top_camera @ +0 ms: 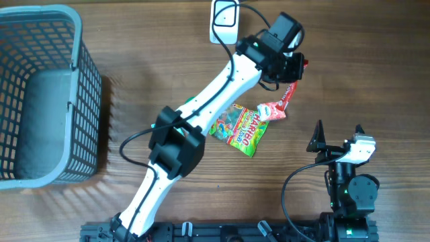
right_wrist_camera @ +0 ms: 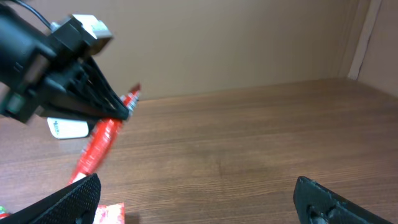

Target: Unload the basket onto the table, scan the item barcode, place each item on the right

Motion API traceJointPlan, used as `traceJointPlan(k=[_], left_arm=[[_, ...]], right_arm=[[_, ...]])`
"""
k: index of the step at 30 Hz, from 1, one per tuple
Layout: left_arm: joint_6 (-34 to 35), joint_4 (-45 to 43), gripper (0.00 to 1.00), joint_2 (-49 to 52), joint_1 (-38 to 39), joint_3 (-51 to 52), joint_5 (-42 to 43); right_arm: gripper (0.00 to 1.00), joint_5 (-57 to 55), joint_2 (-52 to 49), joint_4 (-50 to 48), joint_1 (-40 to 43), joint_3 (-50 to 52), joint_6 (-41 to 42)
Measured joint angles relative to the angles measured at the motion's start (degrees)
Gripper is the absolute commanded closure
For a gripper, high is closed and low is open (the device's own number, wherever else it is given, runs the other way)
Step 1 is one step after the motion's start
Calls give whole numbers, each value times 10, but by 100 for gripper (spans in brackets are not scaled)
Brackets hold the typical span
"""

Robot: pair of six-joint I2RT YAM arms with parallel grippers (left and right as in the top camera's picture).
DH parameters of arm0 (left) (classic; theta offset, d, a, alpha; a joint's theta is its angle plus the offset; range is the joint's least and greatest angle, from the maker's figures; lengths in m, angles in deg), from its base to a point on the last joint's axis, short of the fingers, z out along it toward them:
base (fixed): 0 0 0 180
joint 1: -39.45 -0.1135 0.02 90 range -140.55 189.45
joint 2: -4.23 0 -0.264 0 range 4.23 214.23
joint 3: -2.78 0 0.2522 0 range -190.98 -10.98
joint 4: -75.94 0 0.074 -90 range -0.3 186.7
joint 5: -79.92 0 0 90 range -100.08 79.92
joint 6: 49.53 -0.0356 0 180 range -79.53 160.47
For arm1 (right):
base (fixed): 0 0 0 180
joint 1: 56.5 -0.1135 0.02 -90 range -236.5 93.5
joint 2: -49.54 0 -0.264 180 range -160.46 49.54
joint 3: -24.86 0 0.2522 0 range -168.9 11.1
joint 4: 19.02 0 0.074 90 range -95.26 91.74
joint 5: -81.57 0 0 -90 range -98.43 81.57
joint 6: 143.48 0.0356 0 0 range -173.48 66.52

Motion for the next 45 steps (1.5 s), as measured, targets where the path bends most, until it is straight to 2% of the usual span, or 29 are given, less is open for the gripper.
traceJointPlan(k=[3,5,6,7,8,10,11,16,19,23,26,29,31,36,38,41,45], left_arm=[[52,-9,96,30,10,0,0],[82,-9,75,47,14,0,2],[96,-9,59,55,15,0,3],[103,-8,36,60,16,0,4],[109,-6,23,63,17,0,5],[118,-2,6,63,17,0,7],[121,5,1,63,17,0,7],[123,51,0,55,16,0,-28],[102,78,0,18,12,3,-119],[50,81,0,-94,-14,3,-264],[-31,33,0,-220,-64,3,-366],[-111,-46,0,-305,-94,3,-419],[-165,-109,0,-355,-98,3,-451],[-359,-278,0,-496,-93,-3,-551],[-418,-297,0,-525,-98,-5,-583],[-496,-275,0,-552,-108,-7,-615],[-550,-263,0,-558,-110,23,-634]], right_arm=[[0,0,0,0,0,0,0],[0,0,0,0,0,0,0],[0,0,0,0,0,0,0],[0,0,0,0,0,0,0],[0,0,0,0,0,0,0],[0,0,0,0,0,0,0],[0,0,0,0,0,0,0],[0,0,0,0,0,0,0],[0,0,0,0,0,0,0],[0,0,0,0,0,0,0],[0,0,0,0,0,0,0],[0,0,0,0,0,0,0],[0,0,0,0,0,0,0],[0,0,0,0,0,0,0],[0,0,0,0,0,0,0],[0,0,0,0,0,0,0],[0,0,0,0,0,0,0]])
